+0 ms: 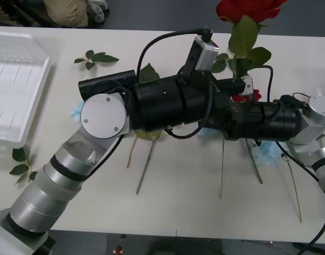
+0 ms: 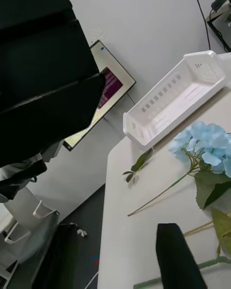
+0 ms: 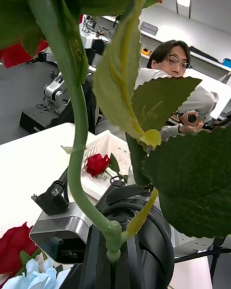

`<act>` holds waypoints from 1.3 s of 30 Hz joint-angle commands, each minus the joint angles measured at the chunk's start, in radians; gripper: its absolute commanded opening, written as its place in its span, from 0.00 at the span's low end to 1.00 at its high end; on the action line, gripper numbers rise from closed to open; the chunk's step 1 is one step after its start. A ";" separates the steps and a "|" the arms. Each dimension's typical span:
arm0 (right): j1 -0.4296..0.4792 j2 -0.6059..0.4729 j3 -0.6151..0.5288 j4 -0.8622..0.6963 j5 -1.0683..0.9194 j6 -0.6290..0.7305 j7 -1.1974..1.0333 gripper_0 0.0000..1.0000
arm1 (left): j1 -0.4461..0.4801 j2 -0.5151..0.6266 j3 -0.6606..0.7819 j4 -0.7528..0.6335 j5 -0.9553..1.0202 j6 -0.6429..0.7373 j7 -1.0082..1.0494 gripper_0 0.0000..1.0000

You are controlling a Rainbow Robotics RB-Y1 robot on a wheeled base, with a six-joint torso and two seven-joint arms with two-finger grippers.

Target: Put the red flowers into the right box and the blue flowers into the left box

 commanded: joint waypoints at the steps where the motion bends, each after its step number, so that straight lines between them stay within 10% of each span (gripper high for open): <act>1: -0.018 -0.008 -0.020 -0.031 -0.002 0.001 0.003 0.00 | -0.035 -0.007 0.005 -0.020 0.008 -0.006 -0.029 0.00; 6: -0.016 -0.012 -0.029 -0.031 -0.002 0.001 0.003 0.00 | -0.035 -0.007 0.005 -0.020 0.008 -0.006 -0.029 0.11; 7: -0.016 -0.014 -0.029 -0.031 -0.002 0.001 0.003 0.00 | -0.035 -0.007 0.005 -0.020 0.008 -0.006 -0.029 0.34; 8: -0.018 -0.014 -0.032 -0.031 -0.002 0.003 0.003 0.00 | -0.035 -0.007 0.005 -0.020 0.008 -0.006 -0.029 0.87; 9: -0.018 -0.014 -0.035 -0.031 -0.002 0.001 0.003 0.00 | -0.035 -0.007 0.005 -0.020 0.008 -0.006 -0.029 1.00; 30: -0.024 -0.169 -0.075 -0.031 0.017 0.067 0.003 0.00 | 0.025 0.021 0.030 -0.028 0.097 -0.070 -0.027 1.00; 39: -0.010 -0.314 -0.299 -0.025 0.092 0.305 0.003 0.00 | 0.045 0.289 0.326 0.003 0.190 0.384 0.172 1.00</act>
